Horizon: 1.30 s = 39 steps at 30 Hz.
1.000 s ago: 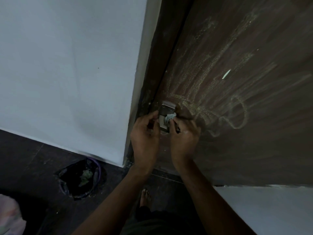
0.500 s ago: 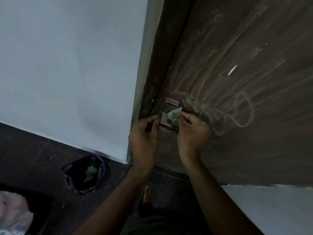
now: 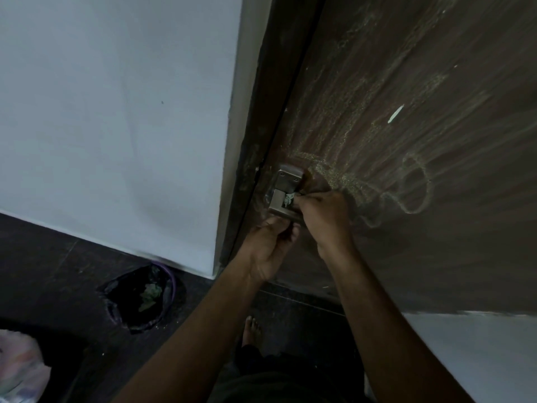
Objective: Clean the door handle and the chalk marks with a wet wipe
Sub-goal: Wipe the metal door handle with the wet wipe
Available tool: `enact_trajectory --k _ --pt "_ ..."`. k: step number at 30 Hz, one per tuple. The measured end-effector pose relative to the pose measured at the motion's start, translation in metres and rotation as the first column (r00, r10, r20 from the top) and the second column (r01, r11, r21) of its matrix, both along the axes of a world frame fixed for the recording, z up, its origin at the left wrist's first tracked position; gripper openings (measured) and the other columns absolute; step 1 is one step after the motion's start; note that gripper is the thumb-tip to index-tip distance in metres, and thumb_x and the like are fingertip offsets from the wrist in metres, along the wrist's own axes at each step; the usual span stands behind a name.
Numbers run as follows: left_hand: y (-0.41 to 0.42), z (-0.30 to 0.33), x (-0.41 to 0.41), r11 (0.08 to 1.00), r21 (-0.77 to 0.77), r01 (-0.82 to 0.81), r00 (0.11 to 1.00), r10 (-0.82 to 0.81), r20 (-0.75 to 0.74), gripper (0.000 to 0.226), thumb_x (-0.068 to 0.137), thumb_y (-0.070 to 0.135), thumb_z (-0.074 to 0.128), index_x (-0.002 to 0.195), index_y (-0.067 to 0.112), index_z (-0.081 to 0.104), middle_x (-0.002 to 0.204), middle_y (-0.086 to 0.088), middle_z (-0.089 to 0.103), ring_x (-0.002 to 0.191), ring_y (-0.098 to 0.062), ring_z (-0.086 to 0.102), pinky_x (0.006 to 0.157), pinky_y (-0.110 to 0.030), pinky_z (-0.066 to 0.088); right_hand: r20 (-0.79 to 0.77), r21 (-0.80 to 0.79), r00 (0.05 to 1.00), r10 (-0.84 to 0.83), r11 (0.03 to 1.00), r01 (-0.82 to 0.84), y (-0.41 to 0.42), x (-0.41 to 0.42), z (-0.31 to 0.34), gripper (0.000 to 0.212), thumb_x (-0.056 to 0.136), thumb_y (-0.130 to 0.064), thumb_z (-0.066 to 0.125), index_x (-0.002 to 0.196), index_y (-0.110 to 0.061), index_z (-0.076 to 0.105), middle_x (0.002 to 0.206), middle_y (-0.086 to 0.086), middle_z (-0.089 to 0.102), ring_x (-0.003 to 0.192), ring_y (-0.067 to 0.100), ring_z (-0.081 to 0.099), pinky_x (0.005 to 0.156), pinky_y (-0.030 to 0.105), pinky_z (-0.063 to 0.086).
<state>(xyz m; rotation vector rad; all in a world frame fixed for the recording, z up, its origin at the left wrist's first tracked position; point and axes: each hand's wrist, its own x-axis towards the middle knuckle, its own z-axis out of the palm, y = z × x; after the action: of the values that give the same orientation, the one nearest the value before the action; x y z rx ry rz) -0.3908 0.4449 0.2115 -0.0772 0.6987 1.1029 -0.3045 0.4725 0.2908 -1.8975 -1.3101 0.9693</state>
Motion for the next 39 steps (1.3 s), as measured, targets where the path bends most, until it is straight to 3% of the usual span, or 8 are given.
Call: enact_trajectory --k 5,9,15,18,20,23,29,39 --pt "0.004 0.0 0.006 0.999 -0.037 -0.013 0.995 0.016 0.098 0.026 0.107 0.003 0.036 0.112 0.003 0.062 0.111 -0.016 0.064 0.098 -0.022 0.062 0.096 -0.03 0.05 0.084 -0.006 0.986 0.143 0.99 -0.143 -0.012 0.001 0.005 0.023 0.094 -0.008 0.057 0.096 -0.016 0.079 0.098 0.007 0.079 0.074 0.007 0.072 0.07 0.03 0.063" --pt "0.004 0.001 0.012 0.998 -0.052 -0.045 0.98 0.054 0.19 0.033 0.107 0.003 0.032 0.134 -0.002 0.052 0.123 -0.02 0.058 0.107 -0.024 0.058 0.111 -0.035 0.037 0.243 0.009 0.953 0.182 0.982 -0.19 -0.017 -0.002 0.012 0.022 0.094 -0.017 0.06 0.107 -0.018 0.077 0.111 0.002 0.075 0.106 0.023 0.069 0.096 0.052 0.055" --pt "0.002 -0.007 0.013 0.986 -0.095 -0.137 0.925 0.162 0.345 0.033 0.099 0.001 0.039 0.129 -0.005 0.053 0.126 -0.024 0.056 0.108 -0.027 0.062 0.107 -0.03 0.043 0.247 0.086 0.953 0.176 0.976 -0.202 -0.026 0.002 0.023 0.023 0.096 -0.01 0.056 0.104 -0.018 0.076 0.103 -0.003 0.077 0.082 -0.005 0.071 0.074 0.02 0.061" --pt "0.005 -0.016 0.0 0.959 -0.177 -0.222 0.923 0.266 0.28 0.014 0.091 -0.001 0.051 0.099 -0.004 0.062 0.098 -0.02 0.066 0.082 -0.022 0.065 0.07 -0.025 0.059 0.334 0.062 0.923 0.192 0.972 -0.225 -0.032 0.005 0.024 0.021 0.097 -0.018 0.056 0.107 -0.023 0.073 0.103 -0.005 0.075 0.086 -0.002 0.069 0.075 0.021 0.058" --pt "0.007 -0.015 -0.01 0.933 -0.211 -0.292 0.926 0.331 0.183 0.011 0.094 -0.003 0.052 0.096 -0.003 0.064 0.094 -0.016 0.065 0.083 -0.021 0.063 0.065 -0.025 0.06 0.508 0.075 0.843 0.177 0.966 -0.248 -0.036 0.003 0.023 0.021 0.095 -0.023 0.055 0.108 -0.024 0.072 0.109 -0.004 0.07 0.108 0.016 0.064 0.097 0.046 0.049" --pt "0.007 -0.007 -0.015 0.927 -0.091 -0.364 0.911 0.333 -0.243 0.014 0.094 0.008 0.066 0.099 -0.003 0.072 0.091 -0.015 0.071 0.079 -0.022 0.067 0.068 -0.028 0.058 0.665 0.158 0.735 0.134 0.936 -0.314 -0.042 -0.004 0.023 0.018 0.093 -0.021 0.059 0.103 -0.021 0.074 0.11 -0.002 0.069 0.119 0.022 0.053 0.099 0.041 0.027" --pt "0.003 0.003 -0.009 0.921 0.184 -0.342 0.443 0.331 -0.833 0.027 0.087 0.01 0.075 0.071 0.032 0.073 0.06 0.021 0.07 0.058 0.01 0.063 0.058 -0.014 0.051 0.657 0.194 0.74 0.142 0.917 -0.348 -0.043 -0.011 0.021 0.015 0.092 -0.02 0.062 0.099 -0.02 0.075 0.105 -0.004 0.068 0.111 0.017 0.055 0.085 0.025 0.011" --pt "0.004 -0.008 -0.017 0.745 0.666 0.02 -0.158 0.66 -0.734 0.027 0.083 -0.011 0.072 0.107 0.0 0.076 0.104 0.0 0.068 0.098 0.004 0.057 0.086 0.0 0.041 0.585 0.215 0.801 0.124 0.929 -0.301 -0.041 -0.009 0.026 0.014 0.092 -0.016 0.062 0.096 -0.021 0.075 0.106 -0.005 0.067 0.11 0.016 0.054 0.102 0.043 0.033"
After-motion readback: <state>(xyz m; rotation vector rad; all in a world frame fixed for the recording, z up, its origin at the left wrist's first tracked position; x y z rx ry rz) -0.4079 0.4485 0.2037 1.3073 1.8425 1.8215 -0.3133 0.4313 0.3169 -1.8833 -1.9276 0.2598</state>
